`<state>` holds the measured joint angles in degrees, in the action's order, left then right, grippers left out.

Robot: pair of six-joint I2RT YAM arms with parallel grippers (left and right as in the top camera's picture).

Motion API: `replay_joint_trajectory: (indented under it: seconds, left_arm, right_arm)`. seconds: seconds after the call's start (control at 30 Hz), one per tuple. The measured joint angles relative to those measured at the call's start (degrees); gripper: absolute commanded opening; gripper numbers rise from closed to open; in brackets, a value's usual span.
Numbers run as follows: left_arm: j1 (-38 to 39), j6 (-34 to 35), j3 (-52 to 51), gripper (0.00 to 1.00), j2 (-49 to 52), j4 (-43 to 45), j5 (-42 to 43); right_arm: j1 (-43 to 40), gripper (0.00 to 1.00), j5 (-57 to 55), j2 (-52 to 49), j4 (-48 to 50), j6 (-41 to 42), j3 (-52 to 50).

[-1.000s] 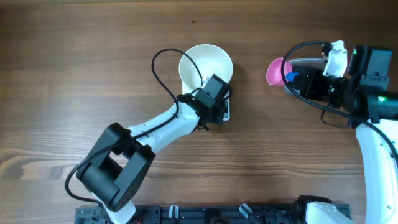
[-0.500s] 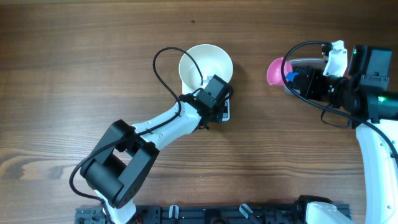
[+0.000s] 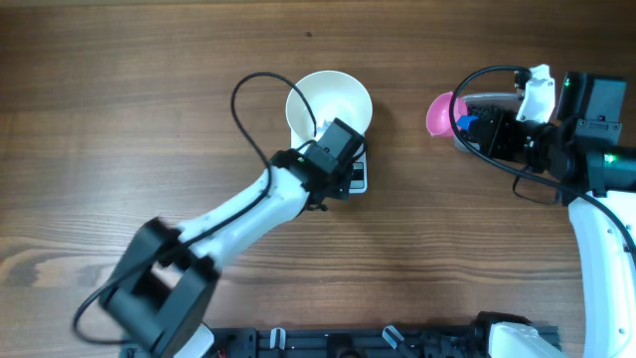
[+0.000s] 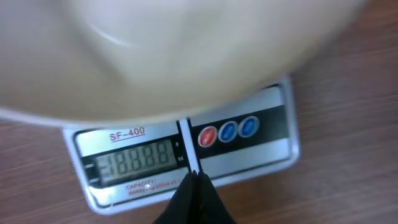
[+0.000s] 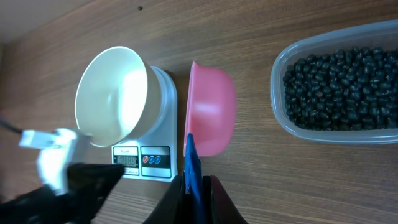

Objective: Scoop item into bowl and weigh 150g on scale
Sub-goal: 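Release the scoop with the left gripper and move the right gripper toward the bean tub, then retract the left arm beside the scale and lower the scoop into the bean tub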

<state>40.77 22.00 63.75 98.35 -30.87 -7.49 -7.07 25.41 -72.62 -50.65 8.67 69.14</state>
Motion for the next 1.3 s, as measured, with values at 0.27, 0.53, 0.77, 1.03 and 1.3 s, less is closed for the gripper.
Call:
replay_joint_trajectory:
  seconds: [0.27, 0.53, 0.77, 1.03, 1.3]
  left_arm:
    - [-0.3, -0.6, 0.0, 0.04, -17.5, -3.3, 1.9]
    - [-9.4, -1.3, 0.0, 0.04, -20.7, -6.7, 6.0]
    - [-15.0, -3.7, 0.0, 0.04, -20.7, -6.7, 13.9]
    - [-22.1, -4.2, 0.0, 0.04, -20.7, -5.2, 15.6]
    - [-37.7, -7.0, -0.1, 0.04, -19.4, 4.8, 15.9]
  right_arm:
    - [0.0, 0.04, 0.0, 0.0, 0.0, 0.0, 0.0]
    - [0.0, 0.04, 0.0, 0.0, 0.0, 0.0, 0.0]
    - [0.0, 0.04, 0.0, 0.0, 0.0, 0.0, 0.0]
    - [0.0, 0.04, 0.0, 0.0, 1.7, 0.0, 0.0]
    - [0.0, 0.04, -0.6, 0.0, 9.3, 0.3, 0.0]
